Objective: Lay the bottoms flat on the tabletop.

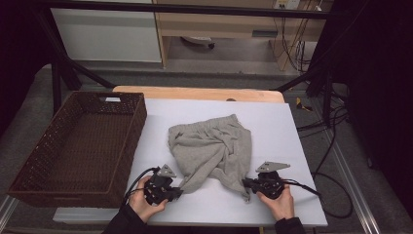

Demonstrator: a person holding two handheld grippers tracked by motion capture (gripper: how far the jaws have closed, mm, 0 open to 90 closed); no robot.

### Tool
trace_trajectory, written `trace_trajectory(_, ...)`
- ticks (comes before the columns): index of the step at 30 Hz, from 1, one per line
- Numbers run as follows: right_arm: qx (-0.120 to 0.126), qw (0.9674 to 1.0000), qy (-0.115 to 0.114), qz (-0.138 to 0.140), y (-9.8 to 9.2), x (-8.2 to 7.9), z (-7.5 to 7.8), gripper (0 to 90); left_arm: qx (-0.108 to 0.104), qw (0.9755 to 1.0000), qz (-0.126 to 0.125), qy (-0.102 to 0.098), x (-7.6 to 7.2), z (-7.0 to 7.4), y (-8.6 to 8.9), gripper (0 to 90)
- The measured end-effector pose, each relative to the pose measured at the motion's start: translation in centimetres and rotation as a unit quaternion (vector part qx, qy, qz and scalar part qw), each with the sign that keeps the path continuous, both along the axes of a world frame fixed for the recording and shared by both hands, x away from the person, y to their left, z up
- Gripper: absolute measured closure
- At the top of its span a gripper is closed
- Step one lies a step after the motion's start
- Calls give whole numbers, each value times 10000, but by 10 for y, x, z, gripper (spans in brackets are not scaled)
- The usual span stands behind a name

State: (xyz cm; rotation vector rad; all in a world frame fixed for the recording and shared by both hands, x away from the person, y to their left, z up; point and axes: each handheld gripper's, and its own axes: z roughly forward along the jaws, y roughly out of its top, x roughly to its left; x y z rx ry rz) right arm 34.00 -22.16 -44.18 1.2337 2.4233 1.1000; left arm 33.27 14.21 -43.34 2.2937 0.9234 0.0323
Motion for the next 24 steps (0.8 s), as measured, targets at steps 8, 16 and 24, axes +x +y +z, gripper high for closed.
trace_trajectory(8, -334, 9969, -403, -581, -61, -6, 39, 885, -184, 9998, -37, 6, -1, 13, 5, 864)
trace_trajectory(16, -236, 9975, -535, -405, -47, 8, 33, 617, -449, 9988, 105, -185, 7, 24, 11, 659)
trace_trajectory(24, -159, 9936, -881, -693, -49, 40, 29, 434, -582, 9962, 569, -321, 38, 20, 5, 437)
